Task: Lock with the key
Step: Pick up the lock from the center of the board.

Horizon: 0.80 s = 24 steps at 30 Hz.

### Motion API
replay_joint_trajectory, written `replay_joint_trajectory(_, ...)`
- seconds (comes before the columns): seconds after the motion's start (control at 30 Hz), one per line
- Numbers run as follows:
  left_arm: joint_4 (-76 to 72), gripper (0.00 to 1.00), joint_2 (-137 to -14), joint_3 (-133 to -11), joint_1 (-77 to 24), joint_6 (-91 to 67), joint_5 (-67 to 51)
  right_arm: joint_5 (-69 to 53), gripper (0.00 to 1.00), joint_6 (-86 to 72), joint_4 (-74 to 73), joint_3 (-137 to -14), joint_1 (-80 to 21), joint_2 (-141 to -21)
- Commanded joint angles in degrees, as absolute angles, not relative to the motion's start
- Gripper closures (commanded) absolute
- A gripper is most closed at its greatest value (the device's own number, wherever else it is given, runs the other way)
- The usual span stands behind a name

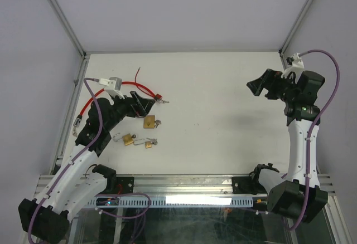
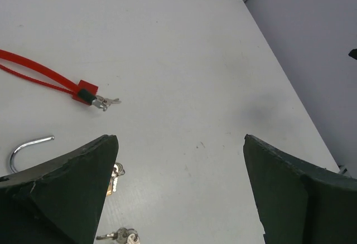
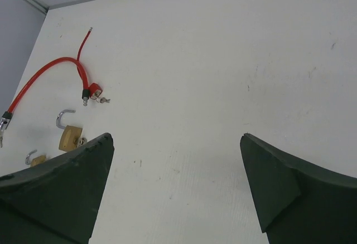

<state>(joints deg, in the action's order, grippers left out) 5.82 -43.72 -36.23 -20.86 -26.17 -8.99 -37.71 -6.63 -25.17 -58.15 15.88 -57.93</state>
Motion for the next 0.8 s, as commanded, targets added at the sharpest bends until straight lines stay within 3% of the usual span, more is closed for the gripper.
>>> replay_joint_trajectory(0.0, -0.82, 0.01, -43.88, -34.89, -20.02, -30.15, -13.30, -37.98, 0.00, -7.95, -22.83, -58.93, 16.35, -56.64)
replay_joint_trajectory(0.37, -20.93, 0.01, -44.47, -25.45, -19.77, -43.20, -18.17, -43.55, 0.00, -4.04, -20.63, -57.35, 12.60, -55.18)
replay_joint_trajectory(0.57, -25.63, 0.01, -46.74, -23.15, -19.69, -47.36, -17.78, -57.58, 0.00, 10.26, -21.98, -57.74, 6.04, -56.80)
replay_joint_trajectory(0.77, -24.10, 0.01, -47.54, -20.60, -19.69, -45.36, -9.90, -69.46, 0.00, 2.18, -10.21, -53.22, 5.66, -61.52)
